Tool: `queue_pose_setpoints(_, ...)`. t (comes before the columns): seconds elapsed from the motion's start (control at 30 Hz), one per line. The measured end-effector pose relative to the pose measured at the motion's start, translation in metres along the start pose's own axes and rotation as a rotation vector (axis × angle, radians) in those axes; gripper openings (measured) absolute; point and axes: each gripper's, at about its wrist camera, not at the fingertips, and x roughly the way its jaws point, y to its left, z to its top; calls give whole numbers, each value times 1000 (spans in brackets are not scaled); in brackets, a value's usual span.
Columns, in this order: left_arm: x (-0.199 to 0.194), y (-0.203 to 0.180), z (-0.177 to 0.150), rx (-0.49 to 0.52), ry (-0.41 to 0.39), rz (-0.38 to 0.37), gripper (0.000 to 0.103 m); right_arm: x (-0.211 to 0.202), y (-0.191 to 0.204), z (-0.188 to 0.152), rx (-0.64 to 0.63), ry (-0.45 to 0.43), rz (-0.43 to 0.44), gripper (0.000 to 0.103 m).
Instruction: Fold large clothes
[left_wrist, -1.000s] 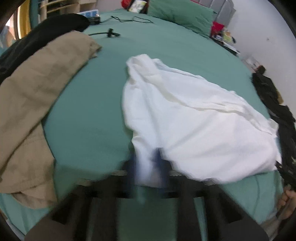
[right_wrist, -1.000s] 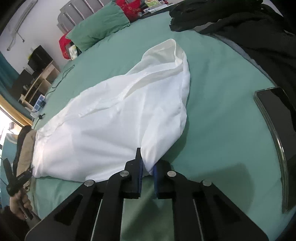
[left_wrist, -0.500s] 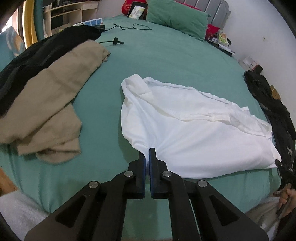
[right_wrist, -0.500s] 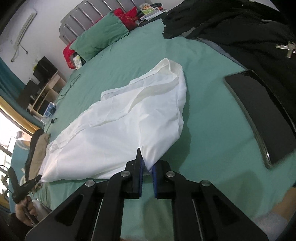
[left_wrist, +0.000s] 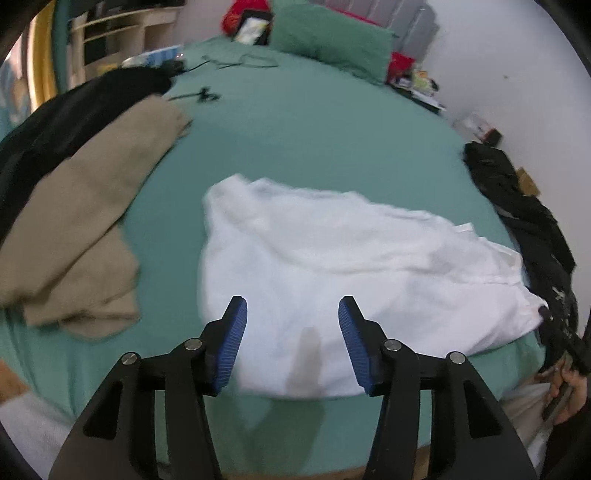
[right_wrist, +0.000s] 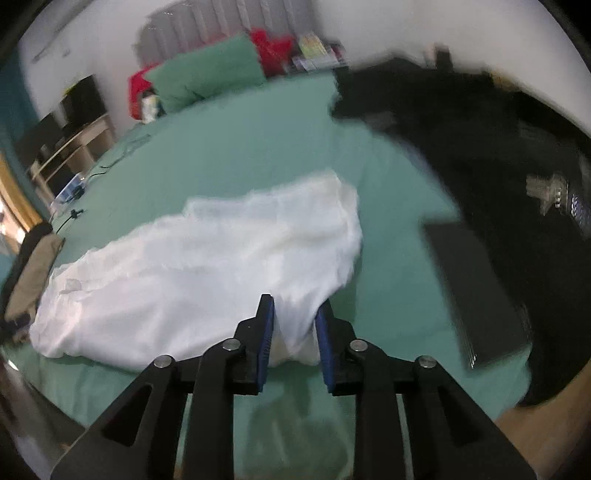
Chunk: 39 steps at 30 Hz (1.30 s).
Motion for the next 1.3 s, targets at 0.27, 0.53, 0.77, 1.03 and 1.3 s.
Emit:
queue_pose_setpoints(0.27, 44, -83, 17, 280, 32, -42, 55, 41, 95, 17, -385, 12, 179, 27)
queue_pose_setpoints(0.53, 75, -111, 23, 431, 78, -4, 55, 77, 130, 13, -597, 73, 184, 35)
queue_pose_setpoints(0.77, 80, -113, 26, 463, 74, -55, 28, 78, 129, 9, -600, 111, 265, 6)
queue_pose_setpoints(1.03, 72, -113, 40, 413, 13, -83, 4, 78, 127, 33, -523, 41, 299, 2)
queue_pose_setpoints(1.3, 80, -114, 80, 375, -27, -94, 2, 87, 122, 69, -474, 18, 308, 2)
